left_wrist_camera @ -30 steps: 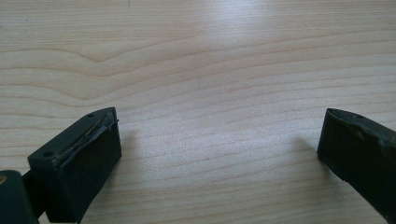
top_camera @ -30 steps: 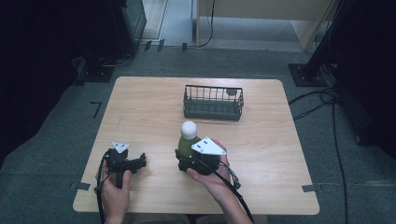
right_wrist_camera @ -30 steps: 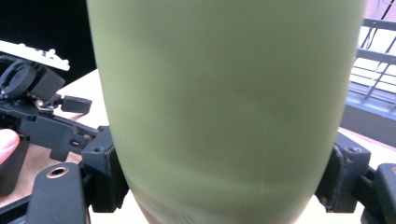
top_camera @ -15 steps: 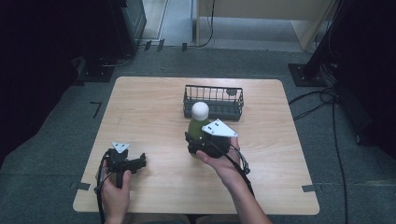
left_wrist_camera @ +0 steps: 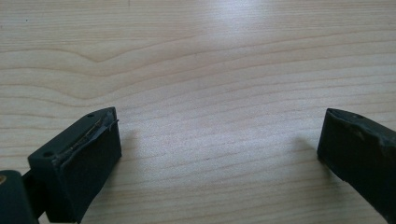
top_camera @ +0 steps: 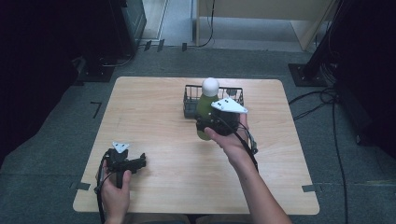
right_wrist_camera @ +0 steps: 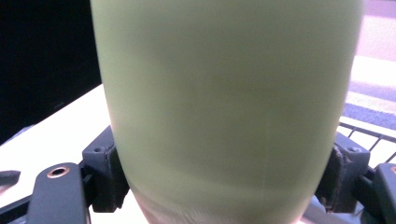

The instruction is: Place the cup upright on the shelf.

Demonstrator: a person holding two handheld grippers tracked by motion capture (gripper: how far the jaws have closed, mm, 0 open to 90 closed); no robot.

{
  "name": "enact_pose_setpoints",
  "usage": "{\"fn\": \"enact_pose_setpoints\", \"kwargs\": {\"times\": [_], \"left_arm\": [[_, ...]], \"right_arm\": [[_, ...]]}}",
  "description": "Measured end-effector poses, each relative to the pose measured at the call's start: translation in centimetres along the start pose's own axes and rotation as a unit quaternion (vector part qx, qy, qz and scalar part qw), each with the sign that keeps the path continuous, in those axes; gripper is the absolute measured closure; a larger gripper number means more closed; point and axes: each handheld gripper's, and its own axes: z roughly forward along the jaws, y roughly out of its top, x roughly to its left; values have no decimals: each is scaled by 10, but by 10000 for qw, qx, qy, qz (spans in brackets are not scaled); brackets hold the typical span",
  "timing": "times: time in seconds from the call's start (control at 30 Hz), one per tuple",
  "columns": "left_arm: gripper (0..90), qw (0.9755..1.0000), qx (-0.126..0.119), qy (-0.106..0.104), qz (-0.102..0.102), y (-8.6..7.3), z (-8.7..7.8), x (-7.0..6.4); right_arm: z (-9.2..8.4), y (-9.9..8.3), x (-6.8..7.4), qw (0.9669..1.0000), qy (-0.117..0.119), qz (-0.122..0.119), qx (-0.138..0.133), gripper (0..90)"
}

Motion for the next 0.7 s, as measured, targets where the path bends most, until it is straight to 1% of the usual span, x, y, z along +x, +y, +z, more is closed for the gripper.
{"fn": "enact_pose_setpoints", "kwargs": {"times": [0.2,0.3,0.33,0.37,0.43,0.47,0.5,0.53,0.57,0.6,0.63,0.7], "left_arm": [[1,10000,4,-1,5,0,0,0],[1,10000,2,-2,3,0,0,0],[1,10000,3,-1,5,0,0,0],[1,10000,3,-1,5,0,0,0],[1,10000,1,0,1,0,0,0],[1,10000,-3,0,1,0,0,0],[1,10000,-3,0,1,0,0,0],[1,10000,-5,1,1,0,0,0],[1,10000,-5,1,0,0,0,0],[1,10000,-5,1,0,0,0,0],[1,10000,-4,1,0,0,0,0],[1,10000,-4,1,0,0,0,0]], "right_arm": [[7,14,-11,9997,-183,42,-145,206],[12,20,-17,9995,-268,71,-162,206],[15,23,-22,9992,-340,81,-175,206],[15,23,-22,9992,-340,81,-175,206],[19,26,-27,9990,-410,95,-154,206],[23,29,-32,9986,-481,152,-152,207],[23,29,-32,9986,-481,152,-152,207],[25,30,-35,9984,-516,157,-149,207],[28,34,-39,9981,-563,216,-153,207],[28,34,-39,9981,-563,216,-153,207],[31,37,-43,9978,-586,264,-169,207],[32,39,-45,9977,-600,252,-187,207]]}}
